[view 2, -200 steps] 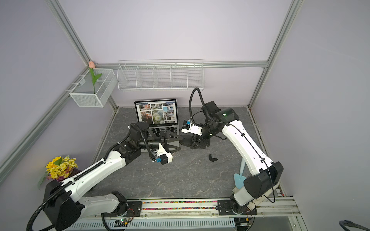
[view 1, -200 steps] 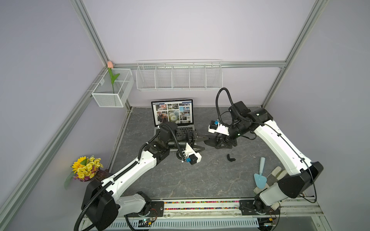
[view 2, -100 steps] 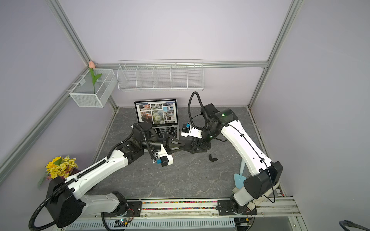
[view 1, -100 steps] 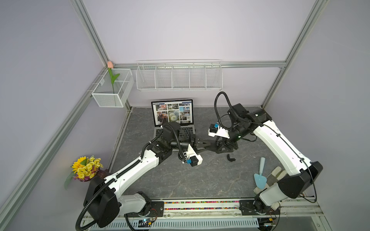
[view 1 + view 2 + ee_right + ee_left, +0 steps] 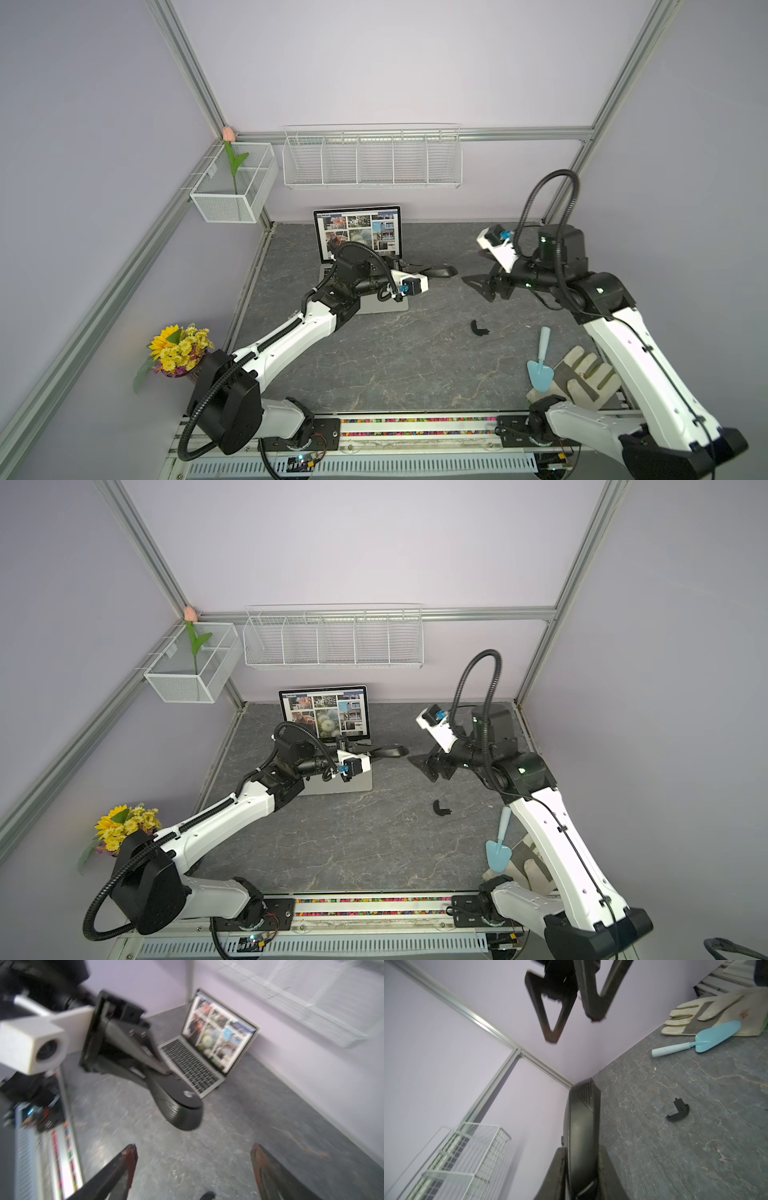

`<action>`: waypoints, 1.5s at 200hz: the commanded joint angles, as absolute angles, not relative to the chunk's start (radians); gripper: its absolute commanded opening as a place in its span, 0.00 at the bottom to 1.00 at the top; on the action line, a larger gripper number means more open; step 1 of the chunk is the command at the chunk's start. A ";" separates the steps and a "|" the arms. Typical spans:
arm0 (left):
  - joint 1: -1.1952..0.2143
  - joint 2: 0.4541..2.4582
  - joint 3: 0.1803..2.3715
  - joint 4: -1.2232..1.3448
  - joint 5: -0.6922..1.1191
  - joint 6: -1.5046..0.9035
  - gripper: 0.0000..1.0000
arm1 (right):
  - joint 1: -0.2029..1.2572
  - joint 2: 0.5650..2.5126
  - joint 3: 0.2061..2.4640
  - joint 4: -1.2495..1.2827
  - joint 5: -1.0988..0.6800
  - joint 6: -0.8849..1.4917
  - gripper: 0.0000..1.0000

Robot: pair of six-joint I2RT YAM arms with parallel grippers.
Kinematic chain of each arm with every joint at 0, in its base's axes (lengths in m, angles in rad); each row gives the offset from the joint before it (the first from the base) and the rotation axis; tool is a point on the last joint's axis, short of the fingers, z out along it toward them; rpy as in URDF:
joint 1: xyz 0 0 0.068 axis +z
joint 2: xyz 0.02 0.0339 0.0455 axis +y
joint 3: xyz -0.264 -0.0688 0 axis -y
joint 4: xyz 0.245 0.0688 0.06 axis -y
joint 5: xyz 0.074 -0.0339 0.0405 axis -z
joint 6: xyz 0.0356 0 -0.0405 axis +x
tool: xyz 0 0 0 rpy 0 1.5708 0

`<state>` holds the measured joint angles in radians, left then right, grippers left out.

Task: Insert the wireless mouse receiver into the laptop
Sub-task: Pick up the mouse from the center of the board, then pick up the lid from the center of the board.

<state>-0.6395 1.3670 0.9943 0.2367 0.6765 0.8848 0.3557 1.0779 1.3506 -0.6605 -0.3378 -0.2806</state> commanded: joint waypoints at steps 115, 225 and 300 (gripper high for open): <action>-0.479 1.264 0.852 -0.010 0.495 -0.493 0.00 | 0.516 1.470 0.906 -0.594 0.195 0.450 0.59; -0.412 1.243 0.832 -0.016 0.589 -0.483 0.00 | 0.576 1.648 0.893 -0.542 0.306 0.500 0.30; -0.409 1.234 0.835 -0.037 0.595 -0.460 0.00 | 0.607 1.625 0.836 -0.563 0.355 0.546 0.26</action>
